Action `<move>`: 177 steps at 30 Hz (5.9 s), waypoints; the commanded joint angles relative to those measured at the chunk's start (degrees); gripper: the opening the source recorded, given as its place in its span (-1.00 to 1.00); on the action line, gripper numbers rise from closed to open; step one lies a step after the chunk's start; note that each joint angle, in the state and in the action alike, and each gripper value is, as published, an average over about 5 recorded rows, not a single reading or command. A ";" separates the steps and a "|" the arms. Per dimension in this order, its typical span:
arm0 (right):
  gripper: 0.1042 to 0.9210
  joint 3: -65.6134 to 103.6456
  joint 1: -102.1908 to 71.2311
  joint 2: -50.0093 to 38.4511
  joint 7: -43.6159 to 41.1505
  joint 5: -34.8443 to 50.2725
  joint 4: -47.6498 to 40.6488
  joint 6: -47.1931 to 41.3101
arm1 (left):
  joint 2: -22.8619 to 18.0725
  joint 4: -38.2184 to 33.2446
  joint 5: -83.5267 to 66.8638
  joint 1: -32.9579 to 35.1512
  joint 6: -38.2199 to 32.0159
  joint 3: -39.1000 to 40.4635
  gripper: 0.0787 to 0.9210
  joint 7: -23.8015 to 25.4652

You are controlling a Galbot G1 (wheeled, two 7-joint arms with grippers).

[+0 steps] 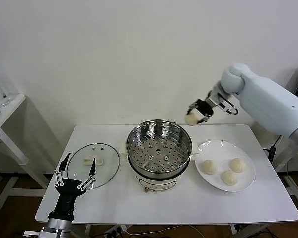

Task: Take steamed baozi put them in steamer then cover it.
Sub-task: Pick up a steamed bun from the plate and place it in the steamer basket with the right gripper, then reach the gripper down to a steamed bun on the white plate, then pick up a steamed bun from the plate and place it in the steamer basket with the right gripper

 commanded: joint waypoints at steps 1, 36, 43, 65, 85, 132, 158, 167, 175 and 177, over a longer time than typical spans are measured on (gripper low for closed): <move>0.32 -4.57 1.89 6.48 0.41 -4.81 6.28 6.15 | 0.02 0.00 0.05 -0.23 -0.03 0.16 0.77 -0.04; 0.62 -2.26 -6.65 17.04 -0.24 -14.41 -7.31 7.65 | 0.11 -0.65 -0.23 0.18 -0.86 0.03 0.77 -0.21; 0.76 -3.96 -0.24 4.97 -4.52 1.02 3.04 -2.49 | 0.40 -0.96 -0.22 0.01 -0.61 0.31 0.77 -0.28; 0.76 -20.36 -3.20 -20.46 0.97 34.13 -0.38 -40.48 | 0.47 -0.32 0.19 -1.14 -0.32 2.09 0.77 -0.61; 0.76 -13.25 -14.69 -10.69 4.16 26.39 -8.92 -39.24 | 0.09 0.55 0.78 -0.47 -1.25 1.14 0.77 -0.37; 0.32 -27.89 22.72 -5.33 -13.20 32.33 3.01 -38.18 | 0.50 -0.40 1.14 -1.67 -1.33 2.58 0.77 -0.38; 0.26 -33.38 13.64 25.38 -3.15 41.53 -3.05 -47.32 | 0.55 0.24 1.16 -2.86 -2.22 3.59 0.77 -0.64; 0.26 -34.05 10.60 26.93 -1.39 40.53 -4.92 -47.36 | 0.55 0.28 1.15 -3.25 -2.36 4.20 0.77 -0.76; 0.28 -33.81 8.18 27.67 0.24 39.66 -6.17 -47.29 | 0.81 0.18 1.15 -3.11 -2.43 4.04 0.77 -0.91; 0.28 -33.62 7.69 28.07 0.54 39.53 -6.83 -47.23 | 0.85 0.16 1.16 -3.06 -2.32 3.99 0.77 -1.08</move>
